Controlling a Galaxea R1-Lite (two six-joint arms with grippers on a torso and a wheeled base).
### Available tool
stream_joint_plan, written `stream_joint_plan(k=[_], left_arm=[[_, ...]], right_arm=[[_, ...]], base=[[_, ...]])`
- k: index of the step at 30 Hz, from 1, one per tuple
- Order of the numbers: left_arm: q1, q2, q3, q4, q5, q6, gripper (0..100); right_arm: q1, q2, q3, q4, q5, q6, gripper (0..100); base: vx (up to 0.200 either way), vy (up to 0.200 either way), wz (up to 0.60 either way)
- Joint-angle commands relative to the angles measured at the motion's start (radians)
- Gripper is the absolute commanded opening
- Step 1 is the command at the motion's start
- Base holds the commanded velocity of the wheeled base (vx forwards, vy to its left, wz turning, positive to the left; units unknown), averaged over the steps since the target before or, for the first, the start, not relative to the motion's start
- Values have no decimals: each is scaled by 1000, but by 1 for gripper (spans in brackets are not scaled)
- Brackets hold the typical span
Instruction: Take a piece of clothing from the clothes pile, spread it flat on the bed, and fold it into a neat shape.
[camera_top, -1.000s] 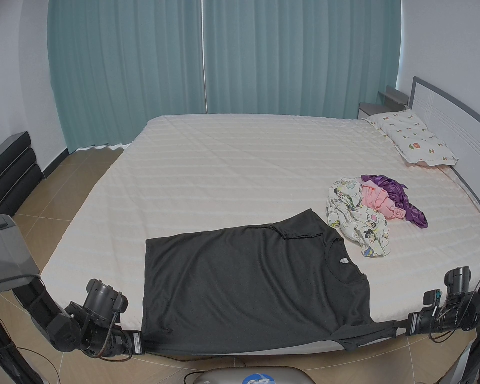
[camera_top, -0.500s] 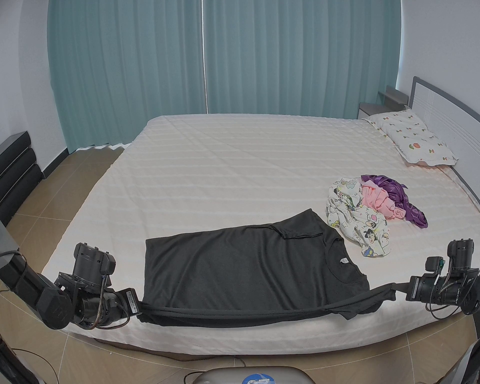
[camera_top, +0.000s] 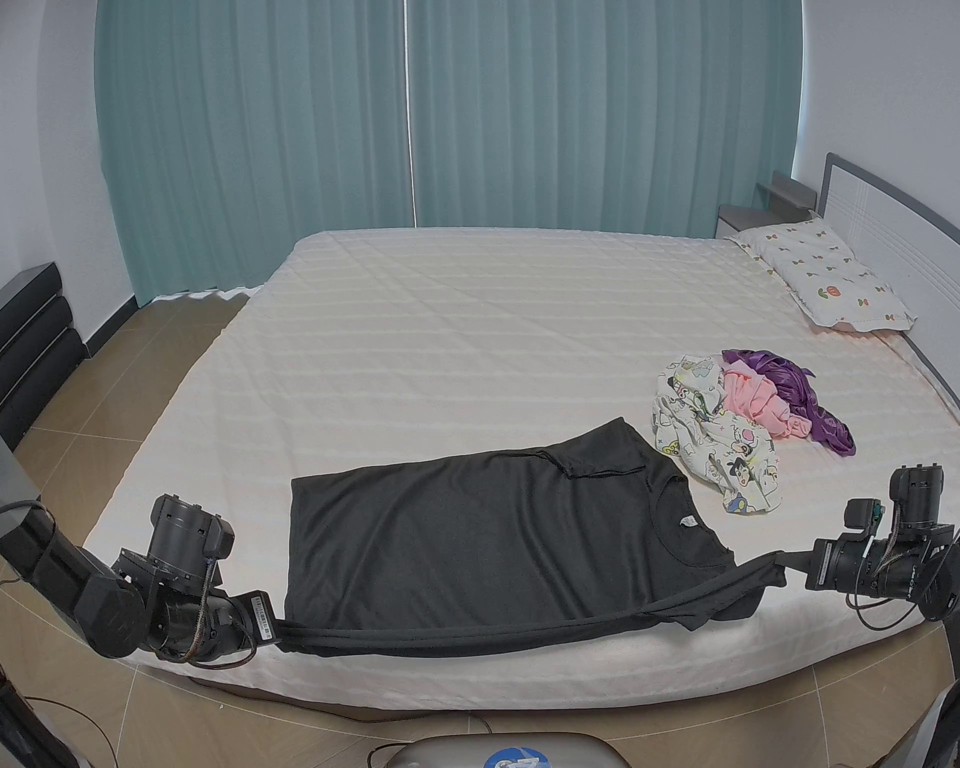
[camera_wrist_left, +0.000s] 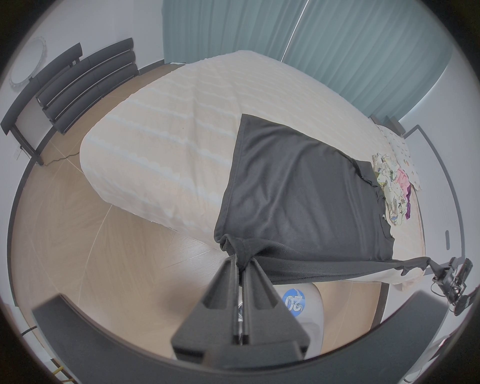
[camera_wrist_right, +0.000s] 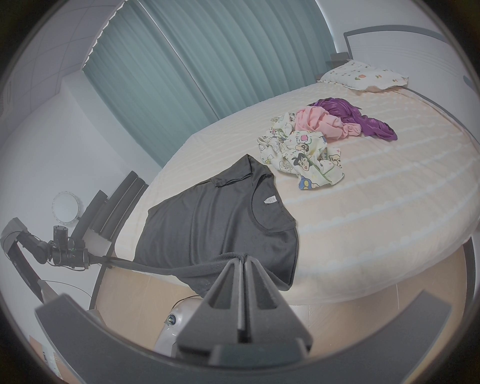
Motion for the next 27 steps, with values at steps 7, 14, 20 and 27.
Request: stream_joint_plan(k=[7, 14, 20, 27], left_arm=[[43, 125, -79, -14, 9, -10, 0], [65, 181, -142, -15, 15, -16, 0], [65, 235, -198, -15, 2, -18, 0], [66, 327, -317, -15, 12, -55, 0]], right_arm=[[47, 104, -84, -2, -49, -2, 0], [53, 191, -187, 1, -100, 0, 0], [53, 243, -238, 1, -103, 1, 0], [54, 308, -307, -8, -105, 38, 0]], base=[[0, 0, 0], [0, 0, 0], [0, 0, 0], [0, 0, 0]])
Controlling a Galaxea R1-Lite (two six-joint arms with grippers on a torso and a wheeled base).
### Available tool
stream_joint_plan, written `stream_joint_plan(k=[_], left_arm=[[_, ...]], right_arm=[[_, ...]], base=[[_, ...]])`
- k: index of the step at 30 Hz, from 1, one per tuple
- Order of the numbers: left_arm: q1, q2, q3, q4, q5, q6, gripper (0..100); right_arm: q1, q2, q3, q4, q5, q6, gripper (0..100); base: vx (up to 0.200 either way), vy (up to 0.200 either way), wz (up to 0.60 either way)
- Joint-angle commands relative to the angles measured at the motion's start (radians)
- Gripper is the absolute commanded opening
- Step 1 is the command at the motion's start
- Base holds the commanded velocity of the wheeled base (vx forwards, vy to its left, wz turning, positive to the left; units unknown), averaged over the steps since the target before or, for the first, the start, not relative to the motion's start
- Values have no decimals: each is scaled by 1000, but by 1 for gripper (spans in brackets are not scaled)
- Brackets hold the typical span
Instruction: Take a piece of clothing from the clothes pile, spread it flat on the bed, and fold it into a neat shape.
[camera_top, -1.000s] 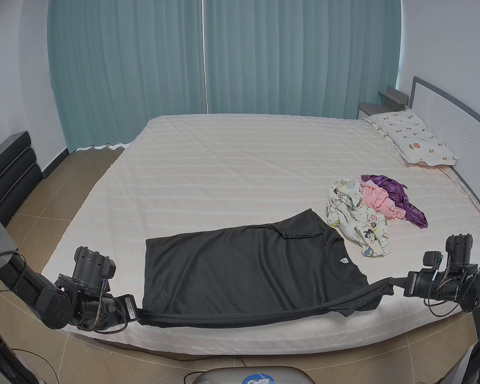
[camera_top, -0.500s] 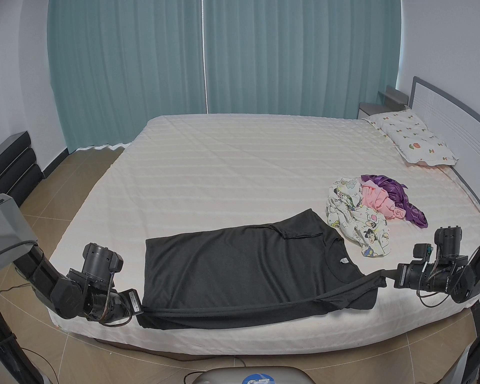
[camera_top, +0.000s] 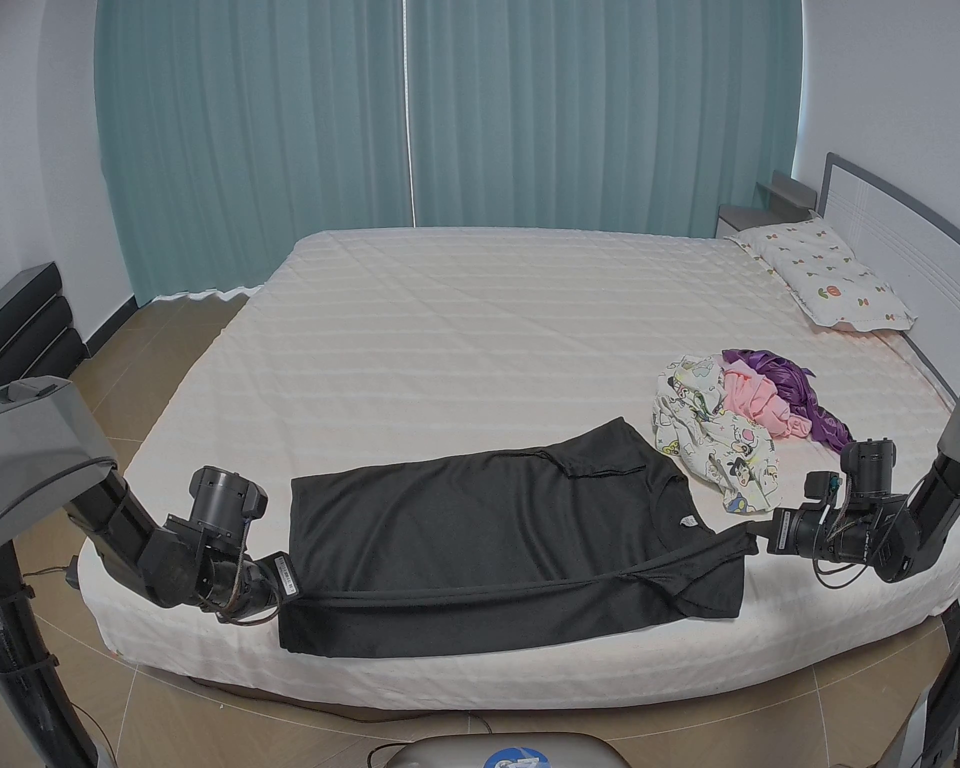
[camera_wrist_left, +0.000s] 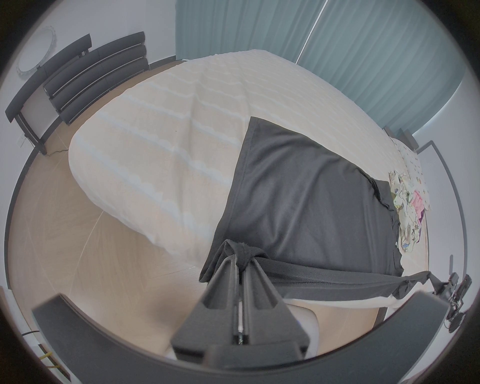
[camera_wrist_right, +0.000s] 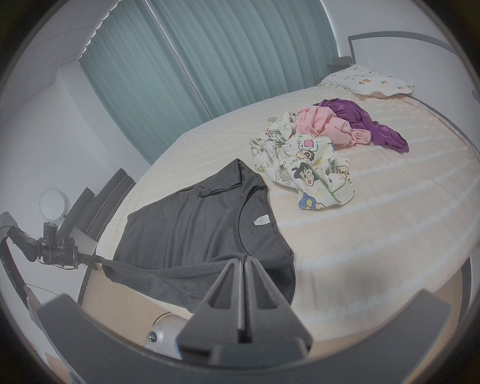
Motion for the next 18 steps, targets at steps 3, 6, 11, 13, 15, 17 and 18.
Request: stream_joint_plan(k=[3, 6, 11, 13, 15, 17, 18], left_arm=[[5, 114, -97, 1, 9, -15, 0], [13, 157, -136, 5, 14, -18, 0], [13, 224, -211, 11, 32, -65, 0], [14, 238, -225, 13, 32, -68, 0], [16, 255, -231, 13, 34, -68, 0], [19, 263, -234, 11, 39, -68, 0], [20, 270, -239, 11, 54, -68, 0]], right_arm=[[15, 87, -70, -9, -1, 48, 0], [18, 116, -99, -2, -3, 49, 0], [33, 182, -170, 1, -64, 51, 0], [36, 199, -182, 0, -67, 52, 0], [38, 215, -193, 0, -67, 52, 0], [42, 228, -201, -5, -69, 52, 0], [50, 248, -211, -12, -70, 65, 0]], base=[[0, 0, 0], [0, 0, 0], [0, 0, 0], [0, 0, 0], [0, 0, 0], [0, 0, 0], [0, 0, 0]])
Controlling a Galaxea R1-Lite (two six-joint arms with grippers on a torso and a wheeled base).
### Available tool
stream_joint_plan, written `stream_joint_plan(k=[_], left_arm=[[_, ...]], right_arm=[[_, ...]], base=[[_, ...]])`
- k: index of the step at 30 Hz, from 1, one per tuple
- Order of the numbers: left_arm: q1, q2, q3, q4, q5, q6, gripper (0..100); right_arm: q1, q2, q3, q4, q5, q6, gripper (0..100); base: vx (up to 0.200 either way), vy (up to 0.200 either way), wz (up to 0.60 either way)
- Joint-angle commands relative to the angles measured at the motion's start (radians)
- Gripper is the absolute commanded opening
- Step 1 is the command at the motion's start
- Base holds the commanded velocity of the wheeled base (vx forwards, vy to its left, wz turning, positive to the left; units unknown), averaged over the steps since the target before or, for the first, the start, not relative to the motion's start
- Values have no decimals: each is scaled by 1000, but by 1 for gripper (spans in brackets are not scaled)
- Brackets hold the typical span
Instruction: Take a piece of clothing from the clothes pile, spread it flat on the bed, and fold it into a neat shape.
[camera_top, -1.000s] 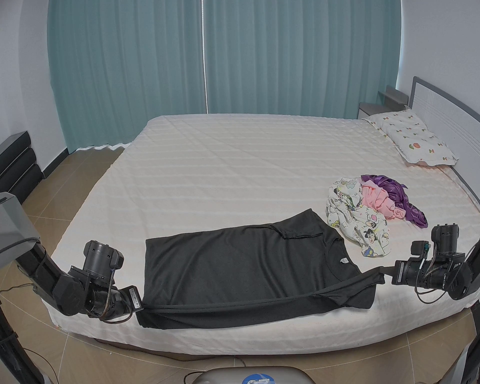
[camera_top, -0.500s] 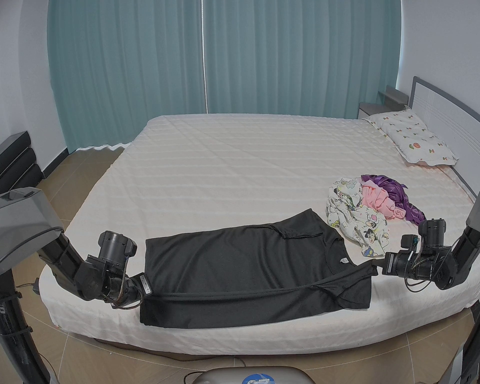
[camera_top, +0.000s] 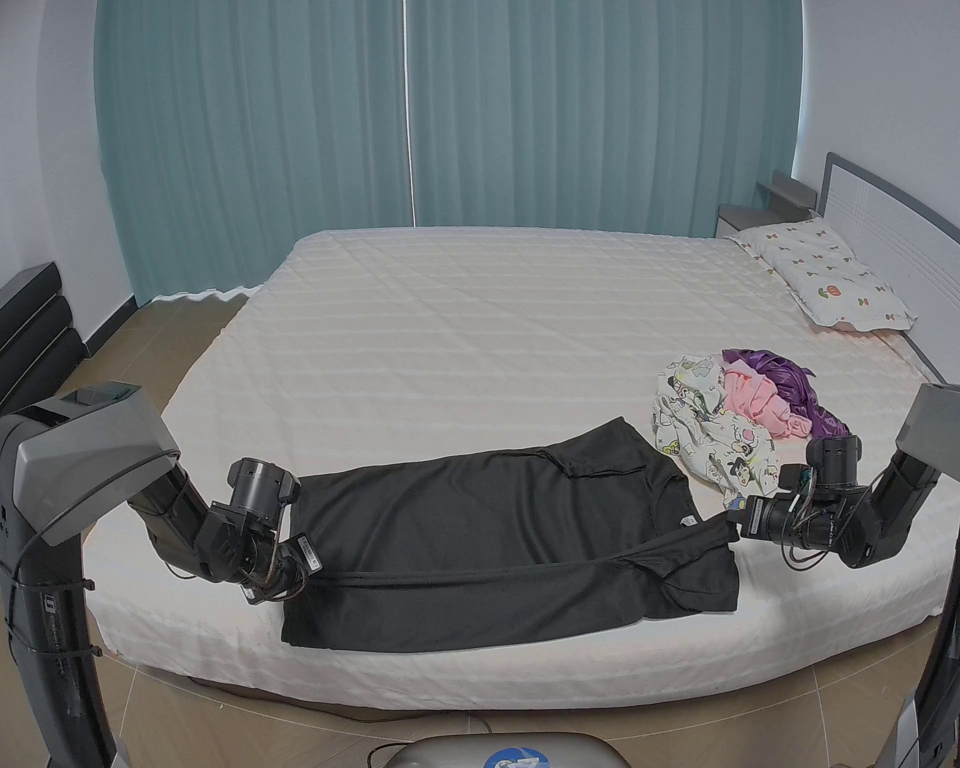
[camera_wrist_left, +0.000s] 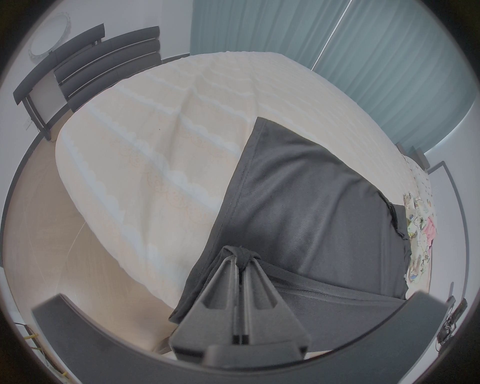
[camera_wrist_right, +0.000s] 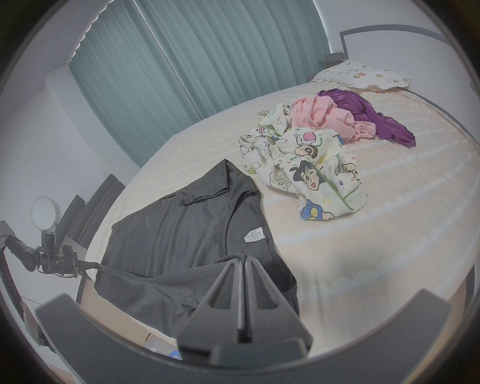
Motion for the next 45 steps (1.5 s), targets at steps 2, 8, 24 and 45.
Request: stream_joint_plan(k=[2, 8, 24, 45], left_arm=[[6, 56, -19, -3, 29, -2, 0], [9, 62, -34, -2, 30, -4, 0], [16, 54, -57, 0, 18, -96, 100], [208, -223, 55, -71, -557, -409, 100]], right_arm=[[17, 83, -42, -11, -2, 41, 0], [40, 117, -53, -57, -3, 106, 0], [35, 102, -32, -184, -31, 311, 100], [196, 143, -15, -118, -181, 602, 100]], base=[[0, 0, 0], [0, 0, 0], [0, 0, 0], [0, 0, 0]])
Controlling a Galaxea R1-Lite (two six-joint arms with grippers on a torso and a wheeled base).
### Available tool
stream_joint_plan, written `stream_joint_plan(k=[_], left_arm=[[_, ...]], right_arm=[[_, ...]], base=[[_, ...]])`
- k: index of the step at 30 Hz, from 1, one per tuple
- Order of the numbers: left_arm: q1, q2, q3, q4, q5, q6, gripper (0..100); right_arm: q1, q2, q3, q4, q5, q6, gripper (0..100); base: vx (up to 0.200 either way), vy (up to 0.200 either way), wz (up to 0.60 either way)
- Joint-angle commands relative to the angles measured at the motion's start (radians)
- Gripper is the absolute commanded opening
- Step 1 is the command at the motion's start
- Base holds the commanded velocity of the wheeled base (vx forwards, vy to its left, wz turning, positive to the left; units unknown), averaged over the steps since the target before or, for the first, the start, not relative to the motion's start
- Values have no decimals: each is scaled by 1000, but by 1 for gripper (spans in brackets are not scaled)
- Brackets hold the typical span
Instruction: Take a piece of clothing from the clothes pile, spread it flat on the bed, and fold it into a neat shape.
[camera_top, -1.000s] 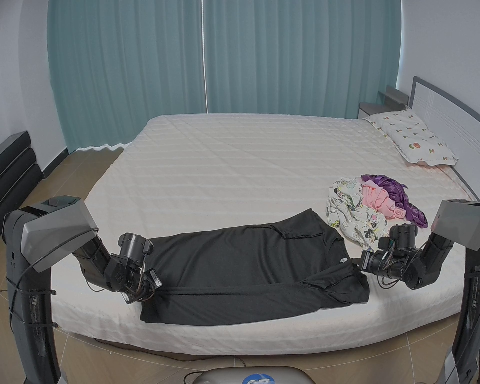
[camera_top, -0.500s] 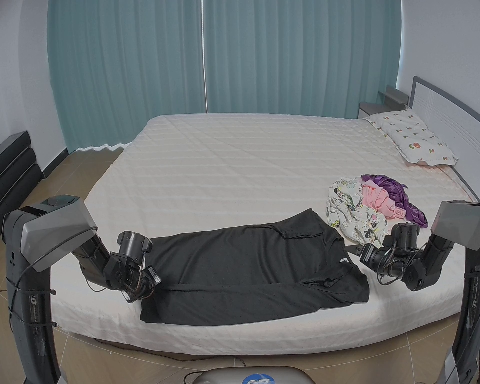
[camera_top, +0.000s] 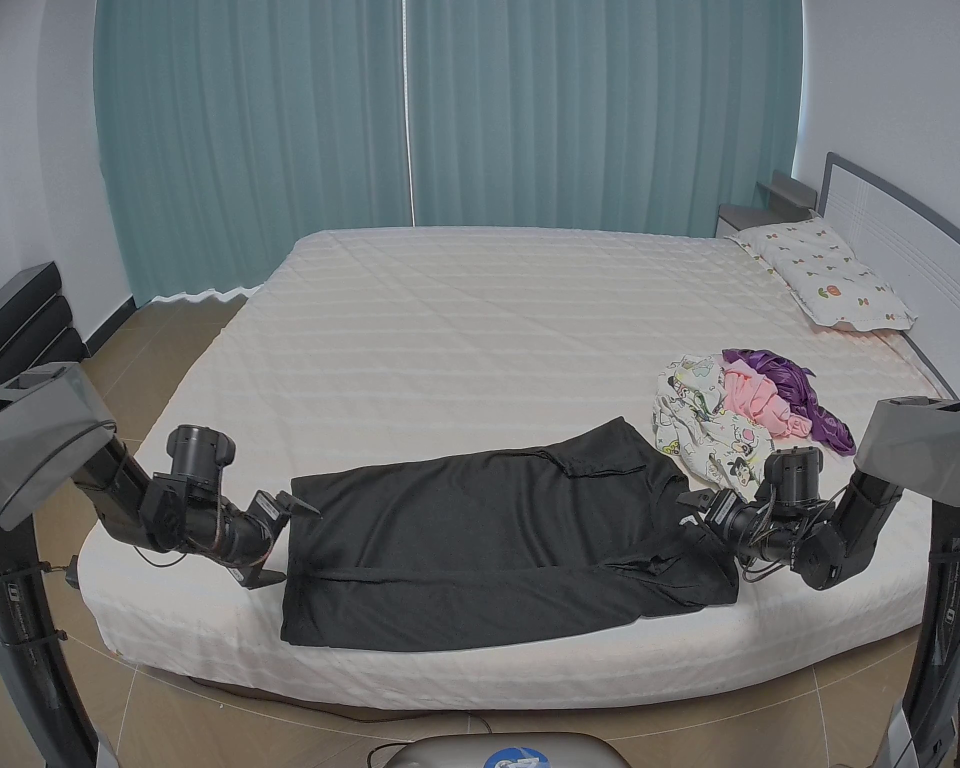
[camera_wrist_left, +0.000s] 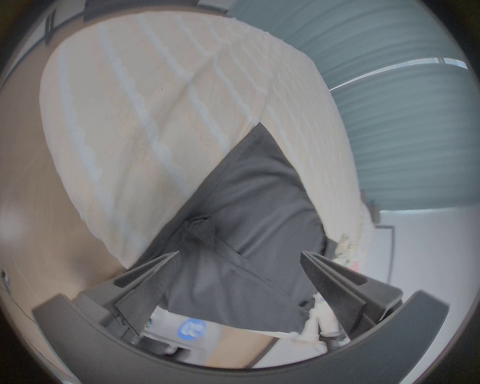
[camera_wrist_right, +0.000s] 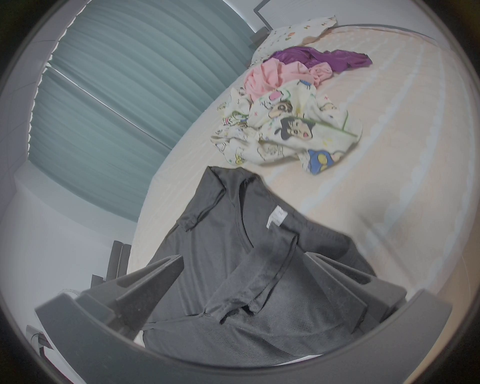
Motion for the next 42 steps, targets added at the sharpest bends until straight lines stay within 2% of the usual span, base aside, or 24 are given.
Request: stream_joint_plan(k=[1, 6, 13, 24, 25, 36, 42], left_arm=[[35, -71, 41, -85, -44, -71, 100], [35, -50, 64, -179, -41, -86, 100], [32, -42, 63, -188, -36, -81, 100], [28, -36, 56, -188, -36, -80, 100], [28, -36, 56, -188, -35, -80, 100], [28, -36, 59, -188, -35, -80, 100], [28, -36, 59, -188, -35, -78, 100]], right_arm=[[62, 74, -25, 6, -30, 30, 100], [78, 97, -50, 4, -44, 56, 100], [110, 150, -70, -30, -142, 55, 100], [116, 171, -105, -25, -164, 53, 100], [116, 173, -105, -26, -164, 53, 0], [116, 139, -82, -23, -207, 56, 0], [121, 76, -25, -23, -205, 60, 0]], base=[[0, 0, 0], [0, 0, 0], [0, 0, 0], [0, 0, 0], [0, 0, 0], [0, 0, 0], [0, 0, 0]])
